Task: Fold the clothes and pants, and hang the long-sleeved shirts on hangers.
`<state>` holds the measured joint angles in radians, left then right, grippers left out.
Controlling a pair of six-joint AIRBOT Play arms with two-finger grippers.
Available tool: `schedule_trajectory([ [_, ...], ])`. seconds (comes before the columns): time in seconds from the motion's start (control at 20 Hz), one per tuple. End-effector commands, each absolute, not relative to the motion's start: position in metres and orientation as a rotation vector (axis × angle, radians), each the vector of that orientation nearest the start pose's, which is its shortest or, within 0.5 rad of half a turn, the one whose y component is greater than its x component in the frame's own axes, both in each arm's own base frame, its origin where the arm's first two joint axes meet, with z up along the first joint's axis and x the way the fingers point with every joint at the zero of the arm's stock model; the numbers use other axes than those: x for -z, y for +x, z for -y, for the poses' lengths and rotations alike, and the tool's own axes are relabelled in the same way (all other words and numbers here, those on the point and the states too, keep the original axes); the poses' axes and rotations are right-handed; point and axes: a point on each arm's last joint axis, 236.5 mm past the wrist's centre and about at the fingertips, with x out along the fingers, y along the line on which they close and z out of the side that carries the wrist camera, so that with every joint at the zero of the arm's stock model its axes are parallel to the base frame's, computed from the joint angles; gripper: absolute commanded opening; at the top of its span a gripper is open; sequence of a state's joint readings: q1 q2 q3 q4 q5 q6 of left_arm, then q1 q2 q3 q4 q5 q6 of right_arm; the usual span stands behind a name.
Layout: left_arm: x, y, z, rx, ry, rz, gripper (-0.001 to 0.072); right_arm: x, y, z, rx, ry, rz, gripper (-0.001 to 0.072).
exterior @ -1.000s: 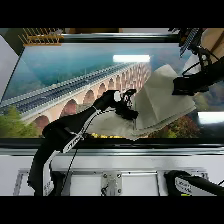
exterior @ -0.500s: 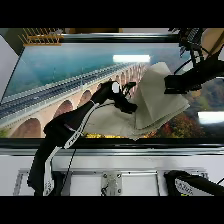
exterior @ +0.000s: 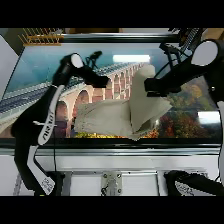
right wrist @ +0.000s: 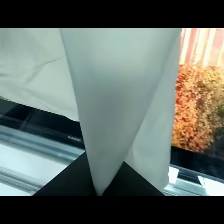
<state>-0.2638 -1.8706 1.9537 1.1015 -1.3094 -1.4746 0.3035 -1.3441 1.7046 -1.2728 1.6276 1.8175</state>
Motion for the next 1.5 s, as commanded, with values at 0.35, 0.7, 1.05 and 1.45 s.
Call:
schedule_trajectory([
  [0.35,-0.166,0.511,0.066,0.336,-0.273,-0.943,0.001,-0.125,0.346,-0.328,-0.485,0.29,-1.306,0.0007],
  [0.7,-0.188,0.494,0.056,0.329,-0.265,-0.929,0.001,-0.074,0.351,-0.414,-0.598,0.321,-1.277,0.001],
  [1.05,-0.21,0.484,0.058,0.337,-0.255,-0.889,0.001,-0.093,0.334,-0.51,-0.952,0.504,-1.15,0.0516],
  [1.45,-0.201,0.441,0.094,0.398,-0.216,-0.902,0.001,-0.074,0.348,-0.326,-0.755,0.207,-1.215,0.0511],
])
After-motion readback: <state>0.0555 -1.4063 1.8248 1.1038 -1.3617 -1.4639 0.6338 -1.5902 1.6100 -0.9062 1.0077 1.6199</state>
